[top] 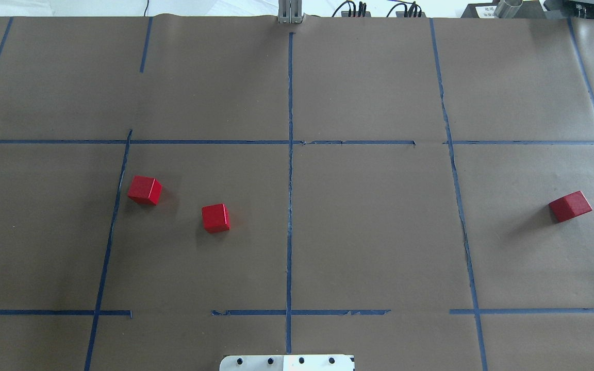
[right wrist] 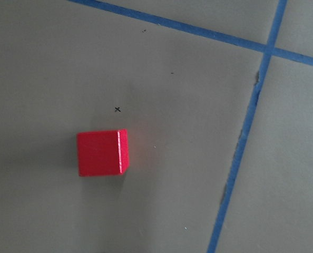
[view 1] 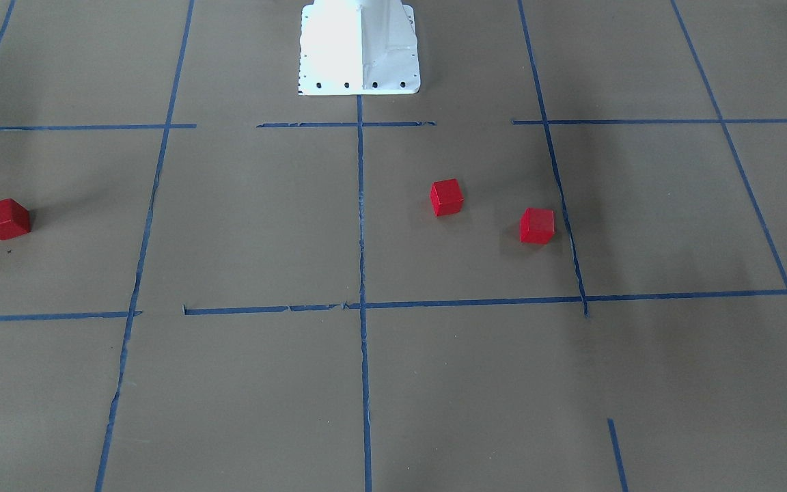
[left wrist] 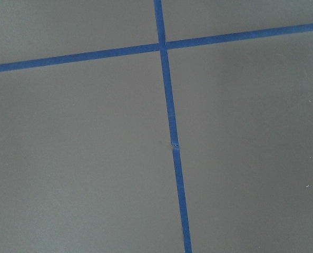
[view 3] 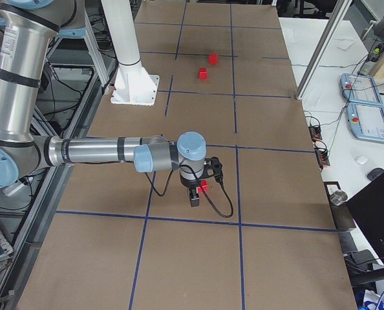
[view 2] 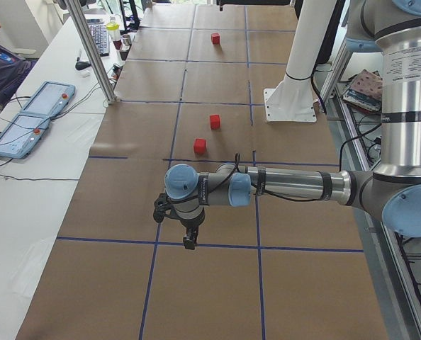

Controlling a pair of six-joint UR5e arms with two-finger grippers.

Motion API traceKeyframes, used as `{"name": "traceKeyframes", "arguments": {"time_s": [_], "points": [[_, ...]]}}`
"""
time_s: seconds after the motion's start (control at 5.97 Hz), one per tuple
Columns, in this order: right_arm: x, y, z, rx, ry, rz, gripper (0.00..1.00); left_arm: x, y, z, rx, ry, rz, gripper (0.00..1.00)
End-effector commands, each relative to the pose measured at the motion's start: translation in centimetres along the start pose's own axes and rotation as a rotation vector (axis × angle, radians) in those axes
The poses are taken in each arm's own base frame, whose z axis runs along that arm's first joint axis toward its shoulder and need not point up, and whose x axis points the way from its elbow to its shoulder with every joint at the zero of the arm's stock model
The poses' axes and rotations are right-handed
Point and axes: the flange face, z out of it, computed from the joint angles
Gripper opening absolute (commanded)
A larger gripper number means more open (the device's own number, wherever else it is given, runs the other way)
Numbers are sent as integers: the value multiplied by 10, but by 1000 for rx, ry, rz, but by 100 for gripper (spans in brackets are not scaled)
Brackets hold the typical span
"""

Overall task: Form red blocks into L shape at center
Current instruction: 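Move the right gripper down over the lone red cube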

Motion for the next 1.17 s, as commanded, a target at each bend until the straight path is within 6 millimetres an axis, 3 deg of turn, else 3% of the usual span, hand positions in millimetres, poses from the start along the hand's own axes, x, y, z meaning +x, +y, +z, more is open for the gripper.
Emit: {"name": "traceKeyframes", "arguments": {"time_s": [0.0, 0.17, 0.34, 0.67, 1.01], "points": [[-44, -28, 41, 20, -35, 6, 100, 0, 0, 0, 0, 5, 0, 100], [-54, -27, 74, 6, -30, -12, 100, 0, 0, 0, 0, 5, 0, 100], [-50, -32, 94, 13, 4, -40, 100, 0, 1, 1, -2, 5, 0, 100], [-74, -46, 107, 0, -7, -1, 100, -1, 0, 1, -2, 5, -2, 100], [-58, -37, 132, -52, 10, 19, 100, -1, 1, 2, -3, 5, -4, 100]]}}
